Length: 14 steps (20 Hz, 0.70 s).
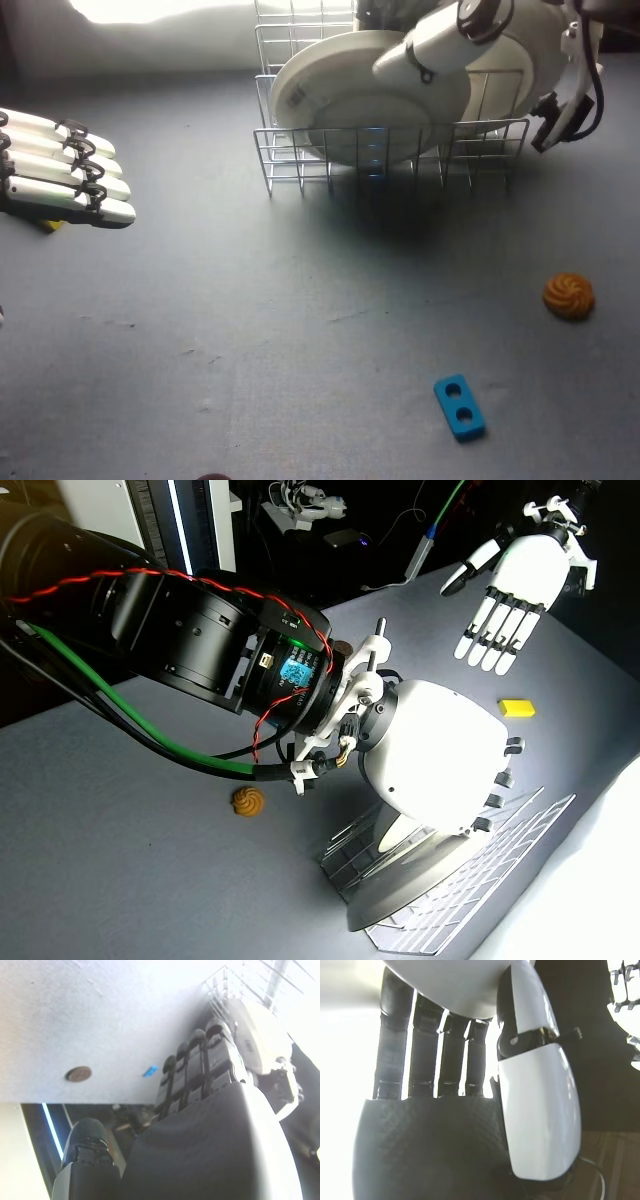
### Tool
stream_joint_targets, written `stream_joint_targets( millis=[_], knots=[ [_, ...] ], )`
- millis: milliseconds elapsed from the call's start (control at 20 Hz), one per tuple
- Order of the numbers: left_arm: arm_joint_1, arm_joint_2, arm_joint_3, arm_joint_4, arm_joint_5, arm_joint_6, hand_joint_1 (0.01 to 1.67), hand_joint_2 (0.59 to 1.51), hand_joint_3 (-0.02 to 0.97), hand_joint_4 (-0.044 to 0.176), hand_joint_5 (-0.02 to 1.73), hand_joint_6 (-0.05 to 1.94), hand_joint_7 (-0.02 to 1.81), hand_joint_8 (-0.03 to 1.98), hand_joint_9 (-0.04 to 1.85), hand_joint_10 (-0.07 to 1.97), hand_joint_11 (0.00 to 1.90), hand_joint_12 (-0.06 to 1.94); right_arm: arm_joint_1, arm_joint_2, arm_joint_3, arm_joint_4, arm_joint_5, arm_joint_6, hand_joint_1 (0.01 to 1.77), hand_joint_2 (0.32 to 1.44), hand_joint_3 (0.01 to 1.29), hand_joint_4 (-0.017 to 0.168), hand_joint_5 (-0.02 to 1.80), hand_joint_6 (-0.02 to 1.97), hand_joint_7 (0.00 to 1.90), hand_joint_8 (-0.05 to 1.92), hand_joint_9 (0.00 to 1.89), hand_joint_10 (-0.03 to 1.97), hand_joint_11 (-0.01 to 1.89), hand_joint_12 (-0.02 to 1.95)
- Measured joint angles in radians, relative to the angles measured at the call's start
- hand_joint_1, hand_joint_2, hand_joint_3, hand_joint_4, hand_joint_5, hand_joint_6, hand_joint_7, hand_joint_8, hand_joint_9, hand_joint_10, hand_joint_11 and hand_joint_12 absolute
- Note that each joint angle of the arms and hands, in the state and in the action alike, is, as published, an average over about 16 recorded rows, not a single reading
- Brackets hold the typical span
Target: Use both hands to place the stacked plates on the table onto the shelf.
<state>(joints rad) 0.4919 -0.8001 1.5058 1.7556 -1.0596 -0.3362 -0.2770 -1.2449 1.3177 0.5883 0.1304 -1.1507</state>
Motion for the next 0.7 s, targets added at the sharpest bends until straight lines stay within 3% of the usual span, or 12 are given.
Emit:
stream_joint_targets(
  millis=[400, 700],
  knots=[
    [0.0, 0.0, -0.001, 0.004, 0.0, 0.0, 0.02, 1.159, 0.02, 0.005, 0.02, 0.02, 0.04, 0.02, 0.03, 0.01, 0.02, 0.01, -0.004, -0.007, 0.002, -0.009, 0.018, -0.004, 1.09, 1.06, 0.01, -0.002, 0.89, 0.18, 1.05, 0.08, 1.0, 0.26, 0.62, 1.21],
    [-0.001, 0.0, -0.001, 0.006, 0.0, 0.0, 0.02, 1.159, 0.02, 0.005, 0.02, 0.02, 0.04, 0.02, 0.04, 0.01, 0.02, 0.01, 0.01, 0.001, 0.002, -0.037, 0.02, -0.011, 1.02, 1.06, 0.01, -0.001, 0.87, 0.05, 1.01, 0.03, 0.98, 0.16, 0.55, 1.21]
  ],
)
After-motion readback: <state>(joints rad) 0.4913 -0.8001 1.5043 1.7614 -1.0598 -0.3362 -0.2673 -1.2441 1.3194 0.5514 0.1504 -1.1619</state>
